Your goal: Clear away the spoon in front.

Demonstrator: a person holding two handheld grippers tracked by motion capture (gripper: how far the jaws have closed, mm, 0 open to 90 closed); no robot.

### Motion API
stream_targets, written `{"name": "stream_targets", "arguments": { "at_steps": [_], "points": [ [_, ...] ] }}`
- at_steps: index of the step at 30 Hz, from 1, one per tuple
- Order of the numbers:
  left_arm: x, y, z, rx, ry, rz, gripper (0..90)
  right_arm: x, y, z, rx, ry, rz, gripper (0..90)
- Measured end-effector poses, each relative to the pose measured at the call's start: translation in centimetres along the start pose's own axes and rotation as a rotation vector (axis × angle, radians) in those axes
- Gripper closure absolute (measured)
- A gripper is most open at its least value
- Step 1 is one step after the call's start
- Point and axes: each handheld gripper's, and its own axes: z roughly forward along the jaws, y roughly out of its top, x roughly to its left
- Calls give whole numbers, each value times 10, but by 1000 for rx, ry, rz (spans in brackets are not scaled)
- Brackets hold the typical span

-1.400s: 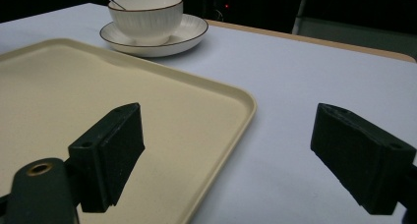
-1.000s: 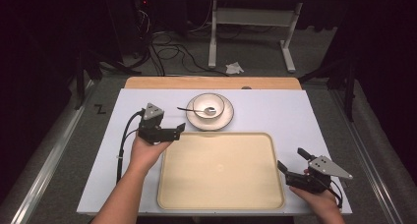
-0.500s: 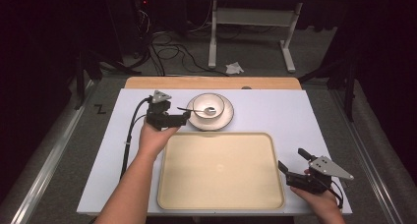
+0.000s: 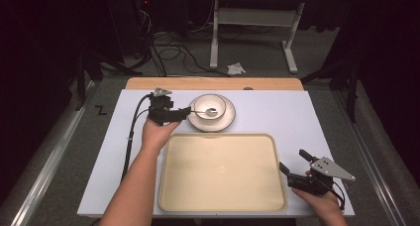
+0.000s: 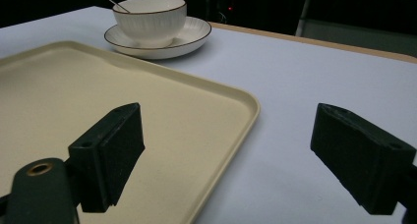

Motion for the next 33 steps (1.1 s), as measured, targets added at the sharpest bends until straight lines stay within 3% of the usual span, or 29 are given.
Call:
{"name": "stream_targets", "arguments": {
  "at_steps": [1,2,3,13,22,33],
  "points": [
    [2,0,2,3,-24,-34,273,0,0,0,0,-2,4,135],
    [2,0,2,3,-24,-34,290,0,0,0,0,-1,4,135],
    [4,1,3,3,-40,-65,309,0,0,-1,1,-1,4,135],
    [9,1,8,50,-57,-157,513,0,0,-1,-1,0,4,136],
    [7,0,7,59,-72,-154,684,0,0,-1,0,-2,6,138],
    [4,-1,6,58,-49,-139,822,0,0,-1,0,-2,8,138]
  ]
}}
